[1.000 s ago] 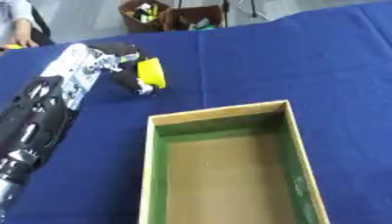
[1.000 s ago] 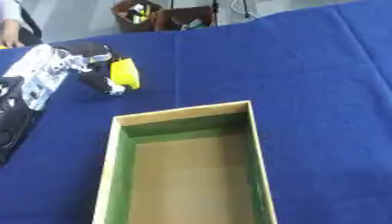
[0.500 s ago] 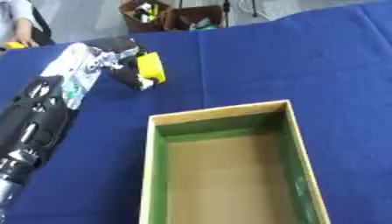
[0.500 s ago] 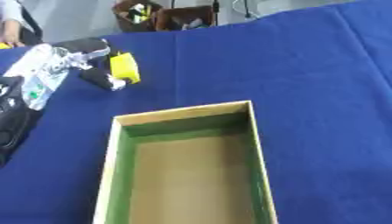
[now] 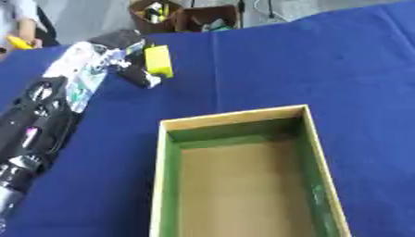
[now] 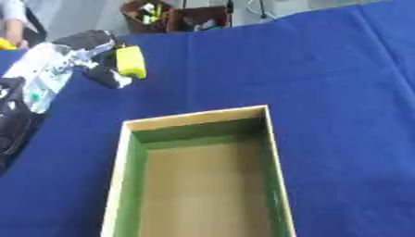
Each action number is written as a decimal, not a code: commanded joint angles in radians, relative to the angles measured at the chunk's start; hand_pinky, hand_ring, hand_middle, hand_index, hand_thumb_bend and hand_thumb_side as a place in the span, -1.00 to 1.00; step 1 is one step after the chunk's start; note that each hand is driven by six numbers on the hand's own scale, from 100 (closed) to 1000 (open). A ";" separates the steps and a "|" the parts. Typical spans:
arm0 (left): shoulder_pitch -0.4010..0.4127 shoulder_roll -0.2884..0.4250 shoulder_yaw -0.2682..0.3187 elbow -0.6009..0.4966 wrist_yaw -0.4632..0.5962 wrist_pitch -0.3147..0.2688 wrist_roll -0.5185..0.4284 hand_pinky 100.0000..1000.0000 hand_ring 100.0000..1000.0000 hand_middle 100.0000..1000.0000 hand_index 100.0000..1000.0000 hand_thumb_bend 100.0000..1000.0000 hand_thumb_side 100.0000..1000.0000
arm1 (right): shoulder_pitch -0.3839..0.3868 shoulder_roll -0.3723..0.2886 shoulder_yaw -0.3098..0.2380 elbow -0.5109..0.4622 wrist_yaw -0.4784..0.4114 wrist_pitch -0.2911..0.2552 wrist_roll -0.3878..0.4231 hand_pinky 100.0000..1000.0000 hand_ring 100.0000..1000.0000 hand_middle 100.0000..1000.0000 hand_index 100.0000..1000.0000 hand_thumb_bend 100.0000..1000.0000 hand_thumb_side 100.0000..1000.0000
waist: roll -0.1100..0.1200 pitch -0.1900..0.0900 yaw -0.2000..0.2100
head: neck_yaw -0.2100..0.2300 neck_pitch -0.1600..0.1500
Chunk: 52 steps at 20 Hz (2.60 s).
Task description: Pick up objects on the table and place them in the box.
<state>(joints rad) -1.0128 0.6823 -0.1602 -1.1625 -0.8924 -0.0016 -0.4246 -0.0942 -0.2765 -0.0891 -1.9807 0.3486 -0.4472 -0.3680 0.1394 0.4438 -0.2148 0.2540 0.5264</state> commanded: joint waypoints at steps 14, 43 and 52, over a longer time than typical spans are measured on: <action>0.109 0.118 -0.020 -0.546 0.133 0.193 -0.091 -0.49 -0.20 -0.40 -0.05 -1.00 -0.34 | 0.037 -0.057 -0.027 -0.019 -0.048 -0.003 -0.019 0.42 0.50 0.20 0.55 -0.63 0.28 | -0.032 -0.107 0.061 | -0.051 0.076; 0.277 -0.174 -0.207 -0.837 0.157 0.058 -0.184 -0.53 -0.24 -0.45 -0.13 -1.00 -0.39 | 0.040 -0.102 -0.045 -0.019 -0.084 -0.024 -0.052 0.44 0.52 0.22 0.56 -0.74 0.24 | -0.063 -0.149 0.123 | -0.115 0.117; 0.317 -0.183 -0.284 -0.837 0.167 0.043 -0.268 -0.52 -0.22 -0.44 -0.11 -1.00 -0.36 | 0.037 -0.097 -0.044 -0.019 -0.082 -0.020 -0.050 0.45 0.52 0.22 0.56 -0.72 0.24 | -0.063 -0.143 0.121 | -0.114 0.113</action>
<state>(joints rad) -0.6861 0.4914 -0.4393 -1.9829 -0.7297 0.0428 -0.6809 -0.0530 -0.3567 -0.1266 -1.9807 0.2704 -0.4689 -0.4170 0.0834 0.3149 -0.0928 0.1391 0.6448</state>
